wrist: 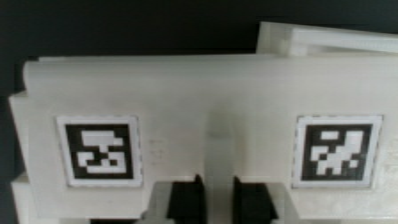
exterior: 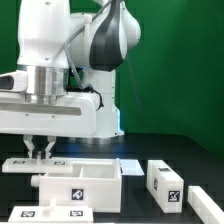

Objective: Assemble cabinet

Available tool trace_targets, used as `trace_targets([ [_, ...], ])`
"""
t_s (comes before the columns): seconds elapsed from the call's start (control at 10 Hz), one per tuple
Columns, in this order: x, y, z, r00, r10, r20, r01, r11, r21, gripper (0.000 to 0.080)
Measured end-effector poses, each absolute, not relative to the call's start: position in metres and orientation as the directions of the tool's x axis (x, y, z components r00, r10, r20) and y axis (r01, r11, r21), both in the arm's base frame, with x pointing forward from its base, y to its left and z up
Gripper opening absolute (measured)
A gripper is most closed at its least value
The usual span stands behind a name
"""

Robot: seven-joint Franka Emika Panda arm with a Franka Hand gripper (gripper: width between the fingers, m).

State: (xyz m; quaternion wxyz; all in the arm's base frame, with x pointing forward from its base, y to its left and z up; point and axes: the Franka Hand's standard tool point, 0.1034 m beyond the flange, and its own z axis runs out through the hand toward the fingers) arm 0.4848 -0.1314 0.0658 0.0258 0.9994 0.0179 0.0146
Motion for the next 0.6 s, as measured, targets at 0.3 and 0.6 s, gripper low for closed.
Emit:
trace_targets([
  [0.3,0.486,-0.131,0.066,0.999,0.043,0.033,0.041,-0.998,0.054,0.0064],
  [0.6,0.487,-0.118,0.066,0.999,-0.007,0.036,-0.008,-0.999,0.049,0.0064],
])
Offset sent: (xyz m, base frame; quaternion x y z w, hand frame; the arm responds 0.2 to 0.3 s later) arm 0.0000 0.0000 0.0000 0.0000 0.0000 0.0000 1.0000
